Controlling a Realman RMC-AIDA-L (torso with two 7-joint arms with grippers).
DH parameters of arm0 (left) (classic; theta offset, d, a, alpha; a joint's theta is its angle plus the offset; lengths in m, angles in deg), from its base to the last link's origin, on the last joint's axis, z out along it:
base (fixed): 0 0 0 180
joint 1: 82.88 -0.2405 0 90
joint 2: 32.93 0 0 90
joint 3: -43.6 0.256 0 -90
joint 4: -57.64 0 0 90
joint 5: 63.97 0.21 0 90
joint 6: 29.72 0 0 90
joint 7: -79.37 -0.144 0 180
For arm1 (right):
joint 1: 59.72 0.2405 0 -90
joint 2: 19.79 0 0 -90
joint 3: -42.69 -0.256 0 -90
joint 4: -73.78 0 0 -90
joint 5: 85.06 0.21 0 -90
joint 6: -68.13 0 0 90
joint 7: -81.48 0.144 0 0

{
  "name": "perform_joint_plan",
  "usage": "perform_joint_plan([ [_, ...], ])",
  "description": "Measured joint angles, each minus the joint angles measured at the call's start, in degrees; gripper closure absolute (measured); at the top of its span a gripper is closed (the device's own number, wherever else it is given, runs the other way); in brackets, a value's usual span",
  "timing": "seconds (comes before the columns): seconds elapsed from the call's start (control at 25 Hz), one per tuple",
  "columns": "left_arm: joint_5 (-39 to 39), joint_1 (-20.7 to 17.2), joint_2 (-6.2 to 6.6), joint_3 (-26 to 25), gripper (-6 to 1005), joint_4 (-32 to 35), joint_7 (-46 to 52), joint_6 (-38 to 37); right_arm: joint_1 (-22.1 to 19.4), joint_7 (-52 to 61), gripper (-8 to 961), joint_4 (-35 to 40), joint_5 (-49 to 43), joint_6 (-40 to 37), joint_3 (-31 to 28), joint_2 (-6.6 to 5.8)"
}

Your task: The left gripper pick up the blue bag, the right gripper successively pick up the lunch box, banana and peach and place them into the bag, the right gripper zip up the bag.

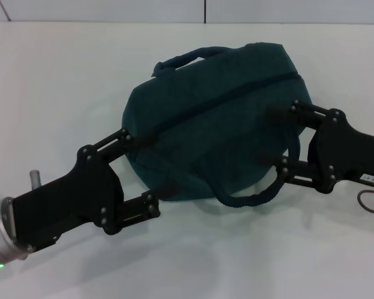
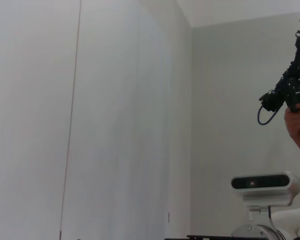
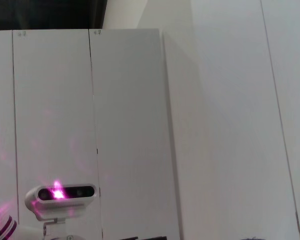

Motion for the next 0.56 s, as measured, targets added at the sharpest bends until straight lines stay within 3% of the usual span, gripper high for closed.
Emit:
perform_joint_plan([
  [0.56,0.6,0.0,0.36,0.0,223,0.3,-0.3,-0.1,0.5,0.1,219,0.3,-2.8,-0.2,0.1,0.05],
])
